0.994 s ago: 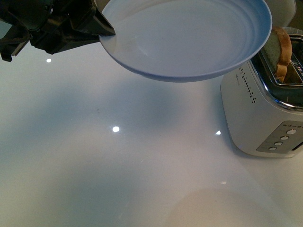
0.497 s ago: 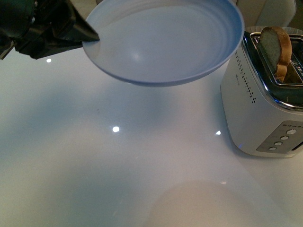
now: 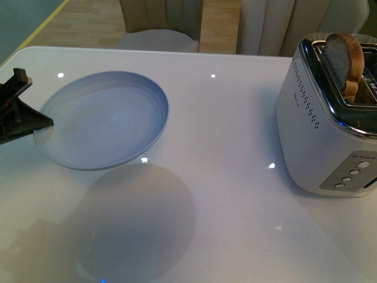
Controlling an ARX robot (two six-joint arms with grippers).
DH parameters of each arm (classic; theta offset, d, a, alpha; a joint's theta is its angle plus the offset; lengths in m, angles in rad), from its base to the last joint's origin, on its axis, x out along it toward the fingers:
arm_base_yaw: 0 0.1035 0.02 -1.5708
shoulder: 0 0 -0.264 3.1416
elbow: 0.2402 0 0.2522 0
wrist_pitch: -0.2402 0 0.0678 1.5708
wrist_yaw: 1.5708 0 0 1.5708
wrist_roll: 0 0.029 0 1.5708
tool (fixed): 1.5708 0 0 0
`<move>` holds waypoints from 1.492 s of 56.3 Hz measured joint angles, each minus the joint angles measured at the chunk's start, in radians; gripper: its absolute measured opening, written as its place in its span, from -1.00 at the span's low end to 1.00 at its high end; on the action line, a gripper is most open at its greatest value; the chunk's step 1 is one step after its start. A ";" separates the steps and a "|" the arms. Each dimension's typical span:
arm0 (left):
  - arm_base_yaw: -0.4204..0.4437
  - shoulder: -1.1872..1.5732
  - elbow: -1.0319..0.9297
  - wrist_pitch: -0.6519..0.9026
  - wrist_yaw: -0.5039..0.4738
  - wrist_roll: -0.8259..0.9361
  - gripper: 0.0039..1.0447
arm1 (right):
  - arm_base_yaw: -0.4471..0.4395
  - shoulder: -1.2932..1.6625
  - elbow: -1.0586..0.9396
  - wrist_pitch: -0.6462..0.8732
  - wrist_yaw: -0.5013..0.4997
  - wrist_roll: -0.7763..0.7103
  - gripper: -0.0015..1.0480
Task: Left arm holds plate, right arm toasts bread
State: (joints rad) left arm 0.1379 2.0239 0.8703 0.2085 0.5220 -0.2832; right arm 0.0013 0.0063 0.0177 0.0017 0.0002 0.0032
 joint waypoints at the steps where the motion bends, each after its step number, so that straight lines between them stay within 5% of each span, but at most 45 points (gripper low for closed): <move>1: 0.007 0.015 0.005 0.003 0.002 0.007 -0.95 | 0.000 0.000 0.000 0.000 0.000 0.000 0.83; 28: 0.118 0.304 0.167 0.026 0.036 0.137 -0.95 | 0.000 0.000 0.000 0.000 0.000 0.000 0.83; 64: 0.134 0.452 0.296 0.016 0.036 0.198 -0.95 | 0.000 0.000 0.000 0.000 0.000 0.000 0.83; 84: 0.134 0.406 0.276 0.026 0.028 0.198 0.16 | 0.000 0.000 0.000 0.000 0.000 0.000 0.83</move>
State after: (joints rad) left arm 0.2722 2.4302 1.1465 0.2340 0.5503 -0.0853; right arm 0.0013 0.0059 0.0177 0.0017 0.0002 0.0029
